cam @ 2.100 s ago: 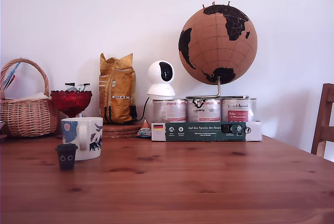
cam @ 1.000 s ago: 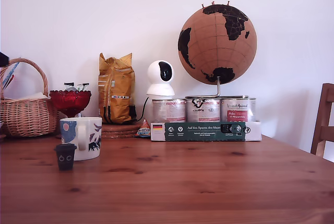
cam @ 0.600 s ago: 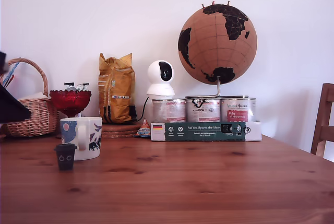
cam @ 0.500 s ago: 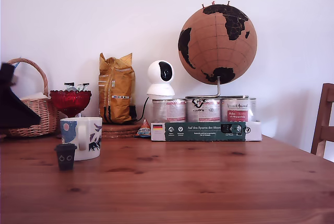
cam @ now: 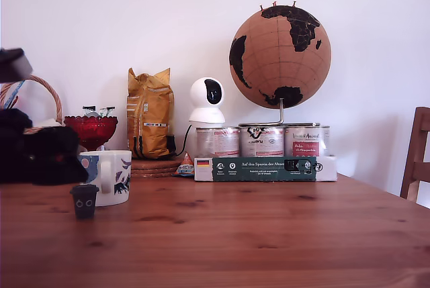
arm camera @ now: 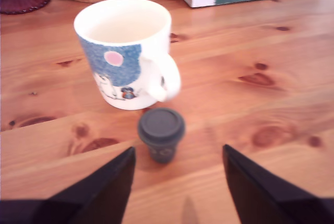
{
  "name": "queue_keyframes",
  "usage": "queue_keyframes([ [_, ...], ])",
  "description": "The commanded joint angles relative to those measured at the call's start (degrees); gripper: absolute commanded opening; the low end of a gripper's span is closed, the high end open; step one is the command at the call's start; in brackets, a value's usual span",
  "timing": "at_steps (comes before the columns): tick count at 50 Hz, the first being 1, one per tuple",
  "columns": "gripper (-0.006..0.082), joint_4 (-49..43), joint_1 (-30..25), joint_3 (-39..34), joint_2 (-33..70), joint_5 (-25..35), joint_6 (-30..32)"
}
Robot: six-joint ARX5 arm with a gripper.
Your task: Pick the grey coffee capsule and place it inside the blue coffee cup
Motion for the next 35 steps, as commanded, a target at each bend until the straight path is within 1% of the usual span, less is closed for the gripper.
queue_keyframes([
  [1,0.0594,0.3,-0.3,0.9,3.1,-0.7,0.7],
  [4,0.0616,0.3,-0.3,2.4,5.5,-0.7,0.6],
  [16,0.0615,0.3,0.0,7.9,13.4,-0.7,0.6],
  [27,0.0606,0.3,1.1,11.3,18.1,-1.2,0.6],
  [30,0.0569,0.2,1.7,11.8,19.0,-1.2,0.6],
  [35,0.0450,0.2,2.6,12.3,19.7,-1.2,0.7],
])
